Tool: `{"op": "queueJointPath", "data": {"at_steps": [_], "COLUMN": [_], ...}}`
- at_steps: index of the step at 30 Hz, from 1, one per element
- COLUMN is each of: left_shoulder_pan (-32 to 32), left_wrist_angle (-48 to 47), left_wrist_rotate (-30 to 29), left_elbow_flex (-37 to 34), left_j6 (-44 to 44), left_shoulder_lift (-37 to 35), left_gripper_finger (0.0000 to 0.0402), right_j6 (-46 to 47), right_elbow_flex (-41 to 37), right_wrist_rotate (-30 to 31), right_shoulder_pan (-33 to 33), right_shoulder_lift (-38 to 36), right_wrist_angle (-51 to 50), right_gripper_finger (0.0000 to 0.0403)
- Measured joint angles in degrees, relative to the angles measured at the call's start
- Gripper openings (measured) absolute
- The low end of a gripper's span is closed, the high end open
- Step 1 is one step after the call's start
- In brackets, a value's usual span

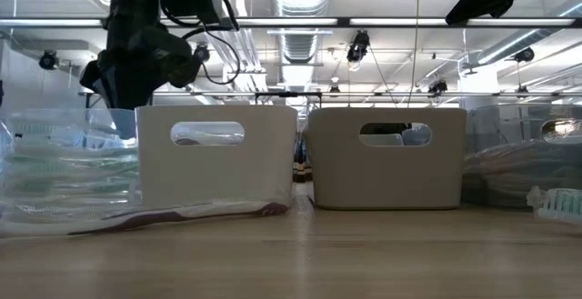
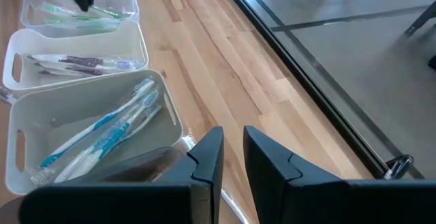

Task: Pick & Place Toothbrushes
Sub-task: Put the green toothbrush into the transparent bin

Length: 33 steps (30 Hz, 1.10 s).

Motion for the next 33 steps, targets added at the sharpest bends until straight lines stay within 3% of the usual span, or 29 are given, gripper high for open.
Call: {"op": "queueJointPath", "data": {"at_steps": [17, 33], "left_shoulder_pan": [2.12, 2.16], "left_wrist_angle": [6.69, 7.52], "left_wrist_rotate": [2.29, 2.94], "left_elbow_flex": [-5.15, -1.42], "left_j6": [0.92, 4.67], "left_shoulder_lift": [0.15, 0.15], "left_gripper_finger": [0.0038, 0.0146], "right_j6": [-0.02, -0.02], "right_elbow_flex": [0.00, 0.00], "right_wrist_rotate": [0.02, 0.02], "right_shoulder_pan": [0.00, 0.00], "right_shoulder_lift": [0.00, 0.00], "right_wrist_angle": [0.00, 0.00], "right_gripper_finger": [0.0052, 0.0052]}}
